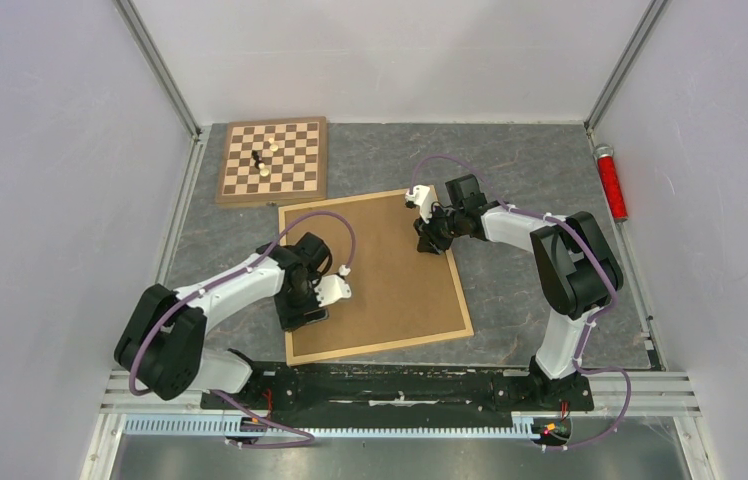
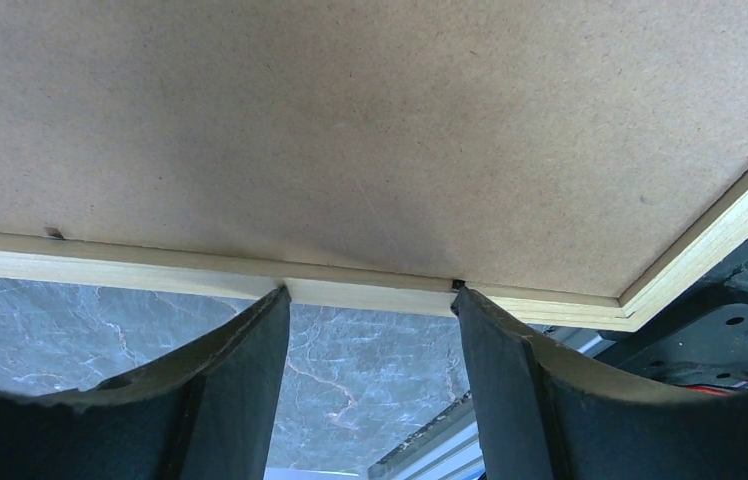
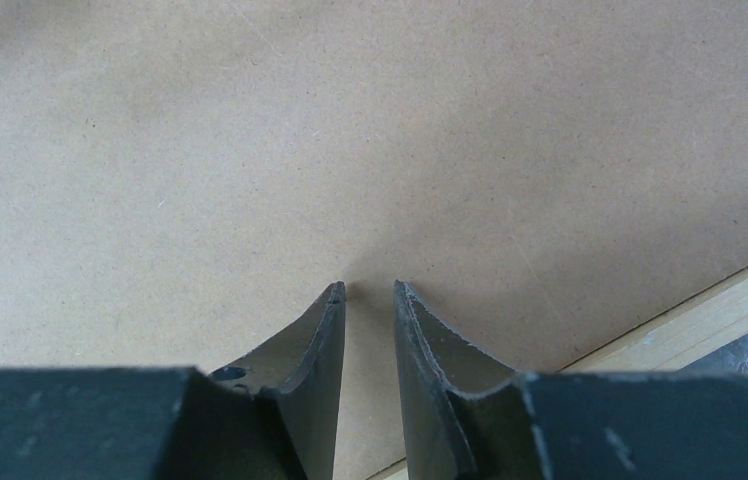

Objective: Put the photo into the frame

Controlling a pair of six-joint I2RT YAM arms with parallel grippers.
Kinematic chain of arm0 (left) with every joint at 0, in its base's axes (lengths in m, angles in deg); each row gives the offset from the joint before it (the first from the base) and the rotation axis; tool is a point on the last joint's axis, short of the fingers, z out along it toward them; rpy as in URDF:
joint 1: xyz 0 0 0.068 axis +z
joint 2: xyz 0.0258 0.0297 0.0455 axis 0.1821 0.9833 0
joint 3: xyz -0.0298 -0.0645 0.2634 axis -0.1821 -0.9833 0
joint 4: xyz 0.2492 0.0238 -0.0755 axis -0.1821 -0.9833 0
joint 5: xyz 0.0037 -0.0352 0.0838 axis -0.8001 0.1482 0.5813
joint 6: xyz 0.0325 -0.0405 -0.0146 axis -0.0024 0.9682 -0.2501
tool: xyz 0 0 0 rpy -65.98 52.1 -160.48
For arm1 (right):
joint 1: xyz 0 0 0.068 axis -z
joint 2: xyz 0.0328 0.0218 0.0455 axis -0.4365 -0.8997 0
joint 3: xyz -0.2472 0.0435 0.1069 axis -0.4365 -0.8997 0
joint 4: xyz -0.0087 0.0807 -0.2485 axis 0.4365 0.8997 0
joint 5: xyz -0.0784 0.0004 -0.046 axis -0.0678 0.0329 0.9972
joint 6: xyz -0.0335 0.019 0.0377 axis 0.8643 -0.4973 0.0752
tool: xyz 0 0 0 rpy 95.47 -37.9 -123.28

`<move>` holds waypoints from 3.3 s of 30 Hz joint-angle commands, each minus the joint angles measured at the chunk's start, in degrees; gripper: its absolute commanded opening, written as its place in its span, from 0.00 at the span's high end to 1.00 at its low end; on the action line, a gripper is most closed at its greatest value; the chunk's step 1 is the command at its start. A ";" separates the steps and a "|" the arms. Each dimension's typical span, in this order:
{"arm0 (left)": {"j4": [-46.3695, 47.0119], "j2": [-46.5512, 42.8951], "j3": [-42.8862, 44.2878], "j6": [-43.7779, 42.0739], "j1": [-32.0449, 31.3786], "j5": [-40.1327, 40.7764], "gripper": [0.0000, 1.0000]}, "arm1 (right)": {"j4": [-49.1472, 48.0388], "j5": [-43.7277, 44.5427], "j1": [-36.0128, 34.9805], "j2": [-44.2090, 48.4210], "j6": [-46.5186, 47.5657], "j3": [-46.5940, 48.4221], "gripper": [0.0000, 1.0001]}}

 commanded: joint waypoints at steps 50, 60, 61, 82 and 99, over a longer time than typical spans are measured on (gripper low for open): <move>17.76 10.57 -0.28 13.20 -8.62 0.98 0.34 | 11.54 1.49 0.66 -2.74 -0.53 -4.24 0.73; 17.65 10.77 0.46 13.69 -9.71 0.17 0.34 | 11.52 1.42 0.63 -2.90 -0.55 -4.15 0.73; 17.61 10.98 0.62 13.72 -9.72 0.17 0.34 | 11.60 1.40 0.62 -2.95 -0.60 -4.15 0.73; 15.68 7.17 2.33 13.83 -10.60 -0.29 0.34 | 11.66 1.51 0.62 -2.95 -0.43 -4.06 0.73; 8.64 -2.87 3.20 11.36 -2.32 1.12 0.34 | 11.57 1.51 0.62 -3.16 -0.56 -3.97 0.73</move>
